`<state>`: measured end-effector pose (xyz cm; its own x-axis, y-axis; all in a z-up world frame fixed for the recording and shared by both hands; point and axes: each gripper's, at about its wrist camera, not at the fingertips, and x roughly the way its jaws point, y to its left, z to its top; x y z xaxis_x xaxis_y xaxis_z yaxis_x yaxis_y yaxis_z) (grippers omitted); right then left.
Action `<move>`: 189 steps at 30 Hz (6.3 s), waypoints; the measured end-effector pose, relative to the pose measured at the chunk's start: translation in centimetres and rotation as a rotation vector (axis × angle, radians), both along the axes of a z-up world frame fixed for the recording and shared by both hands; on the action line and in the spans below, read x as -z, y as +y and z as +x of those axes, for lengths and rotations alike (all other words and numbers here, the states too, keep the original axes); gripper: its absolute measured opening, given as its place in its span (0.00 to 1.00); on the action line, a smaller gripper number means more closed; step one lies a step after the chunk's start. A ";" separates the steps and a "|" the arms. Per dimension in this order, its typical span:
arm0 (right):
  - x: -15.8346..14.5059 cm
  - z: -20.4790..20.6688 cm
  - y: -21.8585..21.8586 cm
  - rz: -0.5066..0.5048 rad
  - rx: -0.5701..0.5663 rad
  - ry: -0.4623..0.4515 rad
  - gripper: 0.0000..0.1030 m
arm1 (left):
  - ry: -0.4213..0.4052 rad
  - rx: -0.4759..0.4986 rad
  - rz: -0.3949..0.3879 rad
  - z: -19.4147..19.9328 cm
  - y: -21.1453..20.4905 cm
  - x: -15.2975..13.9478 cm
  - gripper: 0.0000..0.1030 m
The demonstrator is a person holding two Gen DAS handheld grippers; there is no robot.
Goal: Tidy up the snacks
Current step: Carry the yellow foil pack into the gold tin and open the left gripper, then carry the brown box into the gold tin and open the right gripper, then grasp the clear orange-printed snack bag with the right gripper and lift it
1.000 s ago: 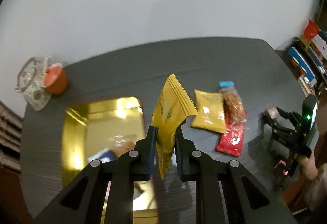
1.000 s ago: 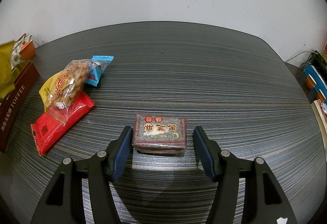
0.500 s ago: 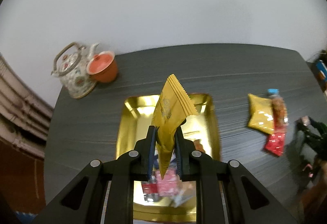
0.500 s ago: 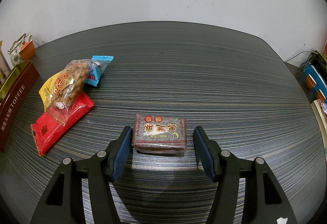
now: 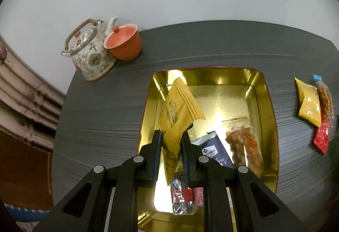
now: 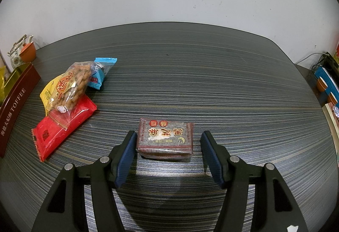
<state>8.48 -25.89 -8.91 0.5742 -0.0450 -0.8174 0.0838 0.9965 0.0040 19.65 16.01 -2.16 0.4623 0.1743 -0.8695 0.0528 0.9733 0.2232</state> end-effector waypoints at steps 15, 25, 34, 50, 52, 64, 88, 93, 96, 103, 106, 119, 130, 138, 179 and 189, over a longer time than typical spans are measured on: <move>0.1 0.0 0.0 -0.001 0.001 0.000 0.59 | 0.024 -0.027 0.017 0.0 -0.3 1.5 0.20; 0.1 0.0 -0.1 -0.001 0.001 0.000 0.59 | 0.066 -0.037 -0.011 -0.3 -0.2 2.1 0.27; 0.1 0.0 -0.1 -0.001 0.002 0.001 0.59 | 0.024 -0.015 -0.048 -1.5 -0.6 0.2 0.28; -0.1 -0.1 -0.1 -0.011 -0.028 0.000 0.40 | -0.063 -0.084 -0.084 -7.4 2.6 -1.3 0.51; -0.1 -0.1 -0.1 -0.013 -0.022 0.005 0.40 | -0.075 -0.098 -0.083 -8.2 3.2 -1.4 0.56; -3.9 -1.2 3.1 -0.012 -0.047 -0.026 0.40 | -0.121 -0.179 -0.105 -11.5 6.2 -1.6 0.65; -10.4 -2.7 27.6 0.087 -0.563 -0.063 0.40 | -0.134 -0.276 -0.121 -12.9 9.9 -0.9 0.71; -9.9 -2.5 30.7 0.091 -0.619 -0.046 0.40 | -0.129 -0.290 -0.132 -12.9 10.3 -0.9 0.71; -9.3 -2.2 32.1 0.088 -0.637 -0.035 0.40 | -0.127 -0.296 -0.134 -12.9 10.4 -0.9 0.71; -7.8 -1.5 33.6 0.082 -0.655 0.017 0.40 | -0.118 -0.294 -0.133 -12.8 10.5 -0.8 0.71; -7.1 -1.2 34.2 0.082 -0.663 0.035 0.40 | -0.114 -0.295 -0.134 -12.8 10.6 -0.7 0.71; -5.1 -0.8 35.3 0.048 -0.680 0.076 0.40 | -0.111 -0.294 -0.139 -12.8 10.6 -0.7 0.72; -4.3 -0.7 36.1 0.033 -0.695 0.093 0.41 | -0.102 -0.301 -0.141 -12.8 10.6 -0.5 0.72; -5.1 -0.7 35.6 0.063 -0.682 0.075 0.54 | -0.095 -0.305 -0.159 -12.8 10.8 -0.4 0.72; -2.9 7.0 11.0 0.076 -0.106 0.084 0.47 | -0.101 -0.360 -0.092 -12.7 11.6 0.8 0.72; -3.8 5.2 9.8 0.064 -0.167 0.015 0.36 | -0.128 -0.313 -0.072 -13.7 9.0 -1.6 0.72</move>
